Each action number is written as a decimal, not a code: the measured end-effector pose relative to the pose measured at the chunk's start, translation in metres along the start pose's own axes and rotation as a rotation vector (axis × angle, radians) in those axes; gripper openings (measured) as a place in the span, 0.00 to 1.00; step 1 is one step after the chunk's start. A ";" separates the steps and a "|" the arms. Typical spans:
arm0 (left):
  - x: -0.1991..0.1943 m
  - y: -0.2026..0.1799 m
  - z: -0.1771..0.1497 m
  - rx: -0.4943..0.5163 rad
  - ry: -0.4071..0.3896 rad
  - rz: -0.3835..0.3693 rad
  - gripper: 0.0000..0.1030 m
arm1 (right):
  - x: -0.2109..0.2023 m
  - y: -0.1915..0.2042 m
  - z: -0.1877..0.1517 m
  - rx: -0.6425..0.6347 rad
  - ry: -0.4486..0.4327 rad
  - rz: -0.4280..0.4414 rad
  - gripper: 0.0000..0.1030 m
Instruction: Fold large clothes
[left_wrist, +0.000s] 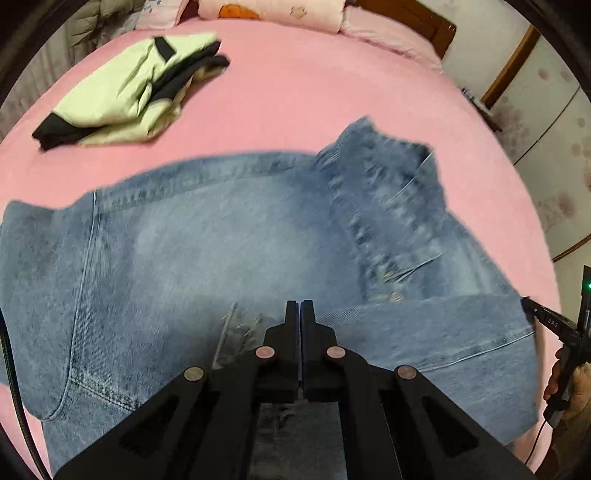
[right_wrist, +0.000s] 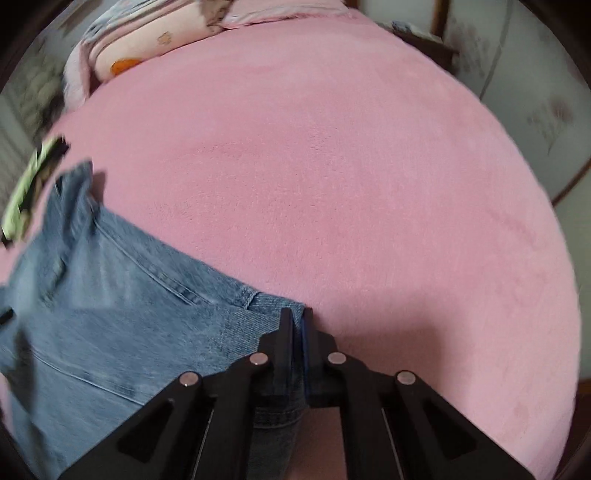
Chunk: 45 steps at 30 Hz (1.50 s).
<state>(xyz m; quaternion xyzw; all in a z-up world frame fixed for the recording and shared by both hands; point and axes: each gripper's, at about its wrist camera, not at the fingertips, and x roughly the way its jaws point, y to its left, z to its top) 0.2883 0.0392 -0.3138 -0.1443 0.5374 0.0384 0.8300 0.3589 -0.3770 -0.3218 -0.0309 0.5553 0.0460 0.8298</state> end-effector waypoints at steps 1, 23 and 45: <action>0.007 0.004 -0.003 -0.001 0.026 0.005 0.00 | 0.005 0.005 -0.004 -0.032 0.000 -0.029 0.03; 0.020 -0.021 -0.055 0.086 -0.009 -0.020 0.06 | -0.032 0.046 -0.104 -0.064 -0.001 -0.153 0.04; -0.032 -0.024 -0.117 0.082 -0.022 0.034 0.44 | -0.068 0.092 -0.139 -0.028 0.028 0.037 0.03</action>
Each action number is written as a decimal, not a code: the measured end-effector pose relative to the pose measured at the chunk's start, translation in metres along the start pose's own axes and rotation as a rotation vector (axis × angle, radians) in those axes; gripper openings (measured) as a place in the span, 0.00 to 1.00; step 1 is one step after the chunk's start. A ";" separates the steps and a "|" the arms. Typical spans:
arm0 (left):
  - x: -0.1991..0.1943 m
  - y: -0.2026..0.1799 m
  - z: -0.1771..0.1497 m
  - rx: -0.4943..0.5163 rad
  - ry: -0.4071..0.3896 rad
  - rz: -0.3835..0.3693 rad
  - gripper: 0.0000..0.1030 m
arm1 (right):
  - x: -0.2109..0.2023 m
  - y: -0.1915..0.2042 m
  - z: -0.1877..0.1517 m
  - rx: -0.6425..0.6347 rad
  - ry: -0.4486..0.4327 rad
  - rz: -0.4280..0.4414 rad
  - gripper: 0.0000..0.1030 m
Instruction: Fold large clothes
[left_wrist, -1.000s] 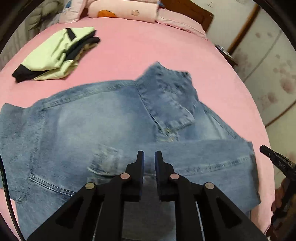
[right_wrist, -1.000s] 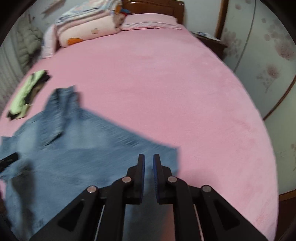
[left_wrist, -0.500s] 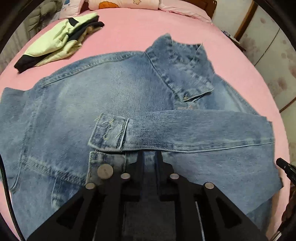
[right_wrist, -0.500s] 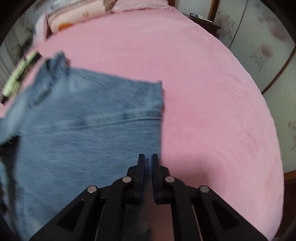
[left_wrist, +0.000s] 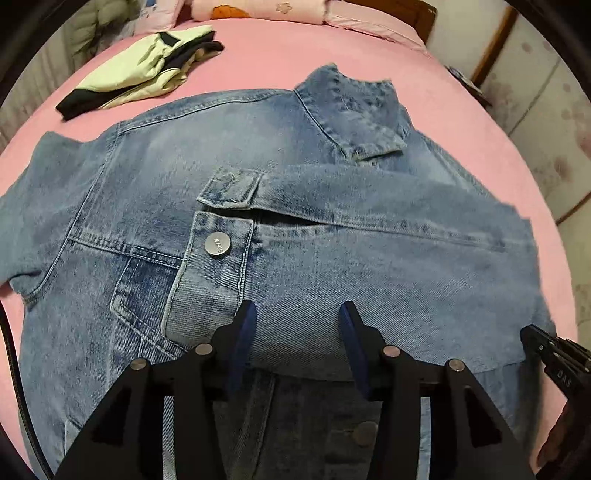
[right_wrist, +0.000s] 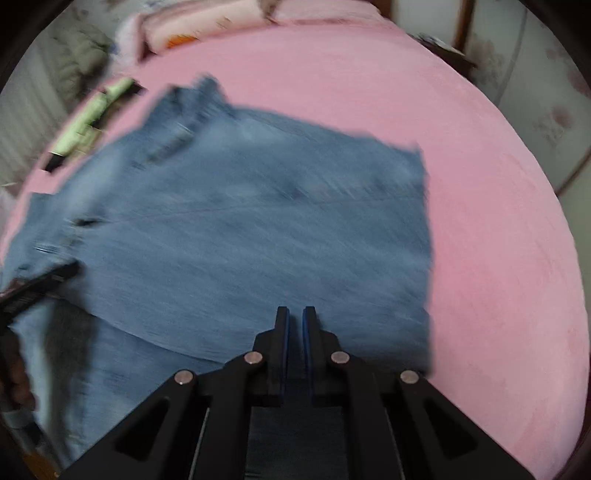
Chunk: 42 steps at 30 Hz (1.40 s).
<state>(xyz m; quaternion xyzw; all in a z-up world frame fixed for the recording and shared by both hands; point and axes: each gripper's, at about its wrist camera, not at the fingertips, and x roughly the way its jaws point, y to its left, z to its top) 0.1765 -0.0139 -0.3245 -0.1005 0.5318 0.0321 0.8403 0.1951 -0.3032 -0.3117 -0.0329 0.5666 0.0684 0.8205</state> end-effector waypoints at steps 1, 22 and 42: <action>0.002 -0.001 0.000 0.015 0.001 0.005 0.44 | 0.004 -0.010 -0.008 0.017 0.010 0.004 0.00; -0.107 -0.057 0.030 -0.034 -0.013 0.024 0.82 | -0.096 -0.022 0.008 0.046 0.029 0.096 0.02; -0.263 -0.086 0.047 -0.115 -0.123 -0.014 1.00 | -0.194 0.004 0.052 -0.070 -0.083 0.256 0.30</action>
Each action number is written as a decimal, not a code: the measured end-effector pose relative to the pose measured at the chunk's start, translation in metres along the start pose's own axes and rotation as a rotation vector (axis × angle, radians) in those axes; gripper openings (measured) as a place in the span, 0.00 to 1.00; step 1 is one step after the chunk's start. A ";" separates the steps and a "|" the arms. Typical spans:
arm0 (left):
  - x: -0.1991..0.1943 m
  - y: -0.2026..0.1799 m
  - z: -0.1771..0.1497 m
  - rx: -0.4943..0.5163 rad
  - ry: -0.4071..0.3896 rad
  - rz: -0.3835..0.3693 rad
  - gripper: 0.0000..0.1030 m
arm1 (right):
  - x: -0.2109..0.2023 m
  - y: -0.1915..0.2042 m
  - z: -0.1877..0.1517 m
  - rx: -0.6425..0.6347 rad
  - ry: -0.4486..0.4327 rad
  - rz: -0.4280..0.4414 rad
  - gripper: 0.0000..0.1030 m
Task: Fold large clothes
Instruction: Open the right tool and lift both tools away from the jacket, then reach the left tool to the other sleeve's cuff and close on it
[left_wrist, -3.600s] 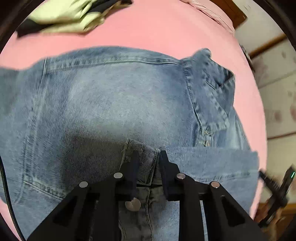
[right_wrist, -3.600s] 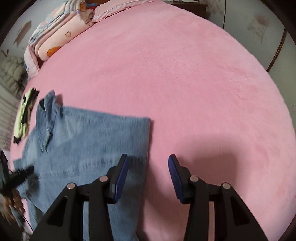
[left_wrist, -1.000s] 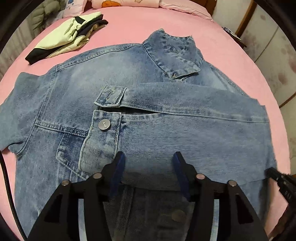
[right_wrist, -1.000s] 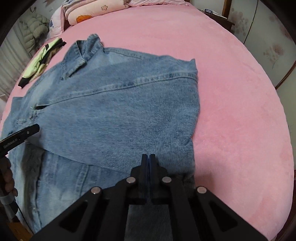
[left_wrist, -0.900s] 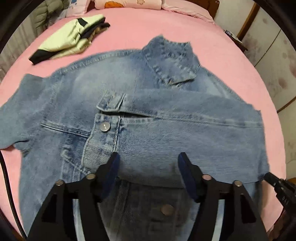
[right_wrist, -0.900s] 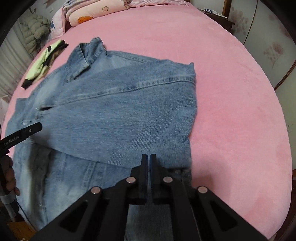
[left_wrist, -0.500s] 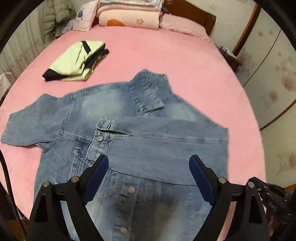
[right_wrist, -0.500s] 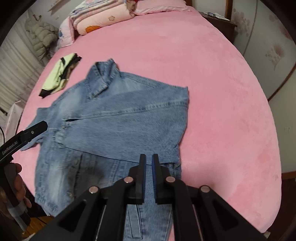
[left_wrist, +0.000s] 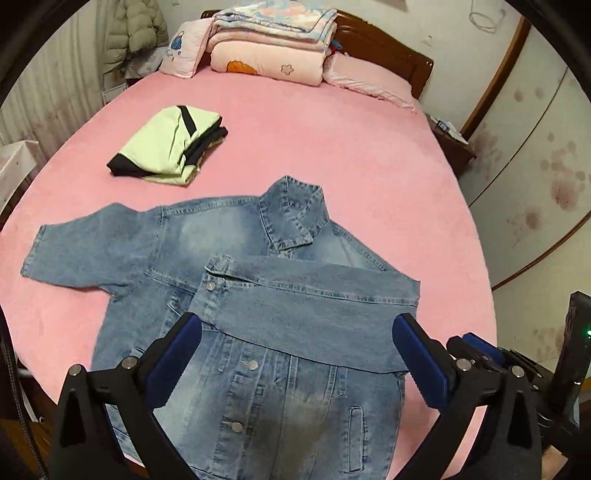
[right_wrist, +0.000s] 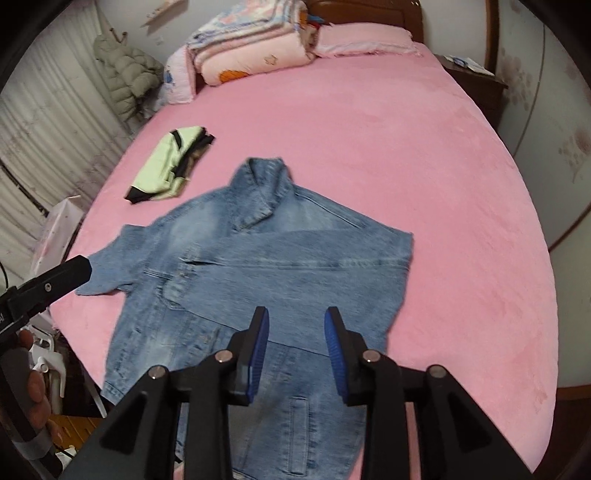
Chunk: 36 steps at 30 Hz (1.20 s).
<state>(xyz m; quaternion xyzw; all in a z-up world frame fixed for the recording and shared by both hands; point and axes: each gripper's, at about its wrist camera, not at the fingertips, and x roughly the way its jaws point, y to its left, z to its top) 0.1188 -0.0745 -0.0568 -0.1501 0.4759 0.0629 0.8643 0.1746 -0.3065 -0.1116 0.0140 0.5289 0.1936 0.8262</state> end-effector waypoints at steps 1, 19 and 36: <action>-0.005 0.004 0.002 0.004 -0.008 -0.009 1.00 | -0.003 0.005 0.000 -0.006 -0.012 0.002 0.30; 0.013 0.339 0.059 -0.057 0.069 -0.067 1.00 | 0.068 0.250 0.031 0.084 -0.081 -0.093 0.30; 0.084 0.666 -0.003 -0.677 0.100 -0.015 0.98 | 0.180 0.460 0.067 -0.135 0.013 -0.067 0.30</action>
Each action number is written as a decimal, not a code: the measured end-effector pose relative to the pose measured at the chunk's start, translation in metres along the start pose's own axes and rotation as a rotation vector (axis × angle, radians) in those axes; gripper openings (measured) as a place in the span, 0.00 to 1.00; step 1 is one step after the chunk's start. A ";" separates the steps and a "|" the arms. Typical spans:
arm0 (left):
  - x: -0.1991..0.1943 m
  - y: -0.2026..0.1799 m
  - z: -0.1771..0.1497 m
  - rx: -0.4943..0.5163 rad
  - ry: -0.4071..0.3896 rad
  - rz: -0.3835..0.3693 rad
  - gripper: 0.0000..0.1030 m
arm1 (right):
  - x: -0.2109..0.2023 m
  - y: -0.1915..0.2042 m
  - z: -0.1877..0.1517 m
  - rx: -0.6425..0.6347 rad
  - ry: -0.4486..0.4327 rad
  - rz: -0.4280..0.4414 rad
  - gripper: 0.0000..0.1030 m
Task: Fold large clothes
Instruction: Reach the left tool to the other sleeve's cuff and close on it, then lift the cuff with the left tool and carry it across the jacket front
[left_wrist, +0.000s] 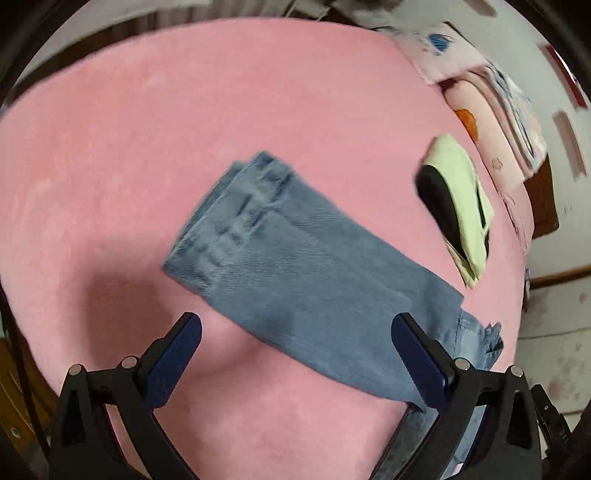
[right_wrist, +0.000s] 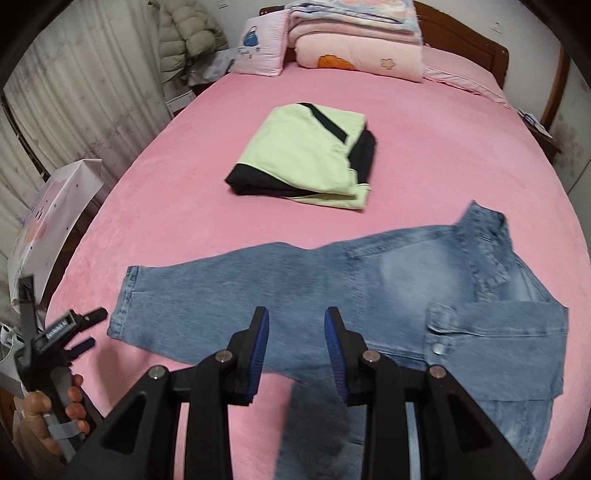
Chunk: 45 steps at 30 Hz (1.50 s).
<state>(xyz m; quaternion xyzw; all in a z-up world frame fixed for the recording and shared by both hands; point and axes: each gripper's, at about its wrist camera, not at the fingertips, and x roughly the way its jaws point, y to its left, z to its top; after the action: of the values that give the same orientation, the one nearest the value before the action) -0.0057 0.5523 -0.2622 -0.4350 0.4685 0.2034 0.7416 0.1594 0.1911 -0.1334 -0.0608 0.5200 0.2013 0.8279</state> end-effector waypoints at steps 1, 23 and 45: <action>0.005 0.006 0.001 -0.020 0.004 -0.012 0.98 | 0.005 0.008 0.002 -0.001 0.001 0.000 0.30; 0.077 0.072 0.010 -0.263 -0.082 -0.113 0.12 | 0.031 0.029 -0.011 -0.001 0.093 -0.013 0.30; 0.000 -0.311 -0.143 0.501 0.002 -0.560 0.10 | -0.024 -0.161 -0.083 0.259 0.016 -0.064 0.30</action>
<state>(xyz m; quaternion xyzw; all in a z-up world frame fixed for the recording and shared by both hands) 0.1409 0.2648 -0.1470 -0.3517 0.3674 -0.1286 0.8513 0.1446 0.0120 -0.1675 0.0283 0.5462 0.1056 0.8305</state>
